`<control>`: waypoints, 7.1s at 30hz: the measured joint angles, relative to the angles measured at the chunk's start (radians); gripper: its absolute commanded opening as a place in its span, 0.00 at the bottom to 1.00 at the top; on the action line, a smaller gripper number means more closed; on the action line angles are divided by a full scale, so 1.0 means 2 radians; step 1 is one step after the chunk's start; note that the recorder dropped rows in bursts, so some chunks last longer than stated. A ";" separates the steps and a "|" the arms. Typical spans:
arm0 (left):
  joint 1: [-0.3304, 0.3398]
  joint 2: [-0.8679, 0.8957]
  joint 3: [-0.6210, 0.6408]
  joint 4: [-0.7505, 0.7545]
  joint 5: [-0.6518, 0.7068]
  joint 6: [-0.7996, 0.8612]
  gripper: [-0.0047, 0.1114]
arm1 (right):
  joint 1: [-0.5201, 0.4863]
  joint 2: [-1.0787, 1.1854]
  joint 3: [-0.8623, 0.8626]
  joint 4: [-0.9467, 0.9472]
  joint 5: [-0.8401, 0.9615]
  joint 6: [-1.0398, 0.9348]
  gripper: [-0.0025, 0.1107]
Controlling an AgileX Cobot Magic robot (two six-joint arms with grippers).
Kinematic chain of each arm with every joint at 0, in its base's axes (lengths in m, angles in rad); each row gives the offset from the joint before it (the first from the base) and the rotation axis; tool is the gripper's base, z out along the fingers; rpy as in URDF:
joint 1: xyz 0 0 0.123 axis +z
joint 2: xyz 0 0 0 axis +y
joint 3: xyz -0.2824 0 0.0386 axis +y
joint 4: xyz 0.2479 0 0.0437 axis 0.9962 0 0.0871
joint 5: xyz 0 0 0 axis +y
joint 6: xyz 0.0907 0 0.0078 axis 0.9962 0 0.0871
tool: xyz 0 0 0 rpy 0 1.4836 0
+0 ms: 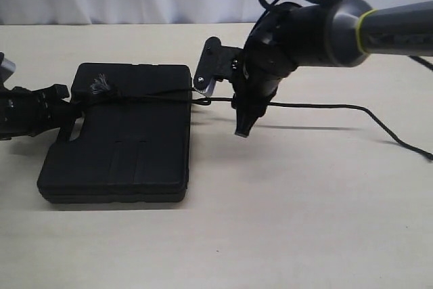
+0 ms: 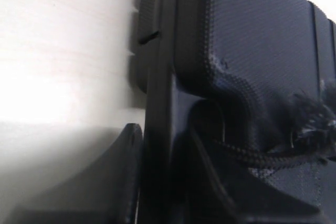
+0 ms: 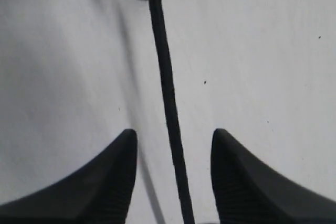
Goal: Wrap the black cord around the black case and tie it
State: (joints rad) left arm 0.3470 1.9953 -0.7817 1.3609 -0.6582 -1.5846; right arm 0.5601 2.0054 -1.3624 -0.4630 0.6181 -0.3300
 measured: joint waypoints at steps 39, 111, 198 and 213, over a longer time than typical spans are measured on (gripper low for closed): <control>-0.011 0.003 0.000 -0.015 -0.028 0.019 0.04 | -0.097 0.030 -0.024 0.087 -0.006 0.083 0.06; -0.161 -0.486 -0.006 0.195 0.439 0.132 0.04 | -0.175 -0.213 0.001 0.130 0.277 0.174 0.06; -0.196 -0.768 0.103 -0.761 0.547 0.819 0.04 | -0.260 -1.000 0.680 0.178 -0.211 0.249 0.06; -0.196 -0.768 0.103 -0.761 0.547 0.819 0.04 | -0.260 -1.000 0.680 0.160 -0.142 0.249 0.06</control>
State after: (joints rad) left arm -0.0456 0.4585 -0.5759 -0.1618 0.4360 0.0530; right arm 0.0410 0.0059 -0.0032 -0.1430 0.3332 0.1671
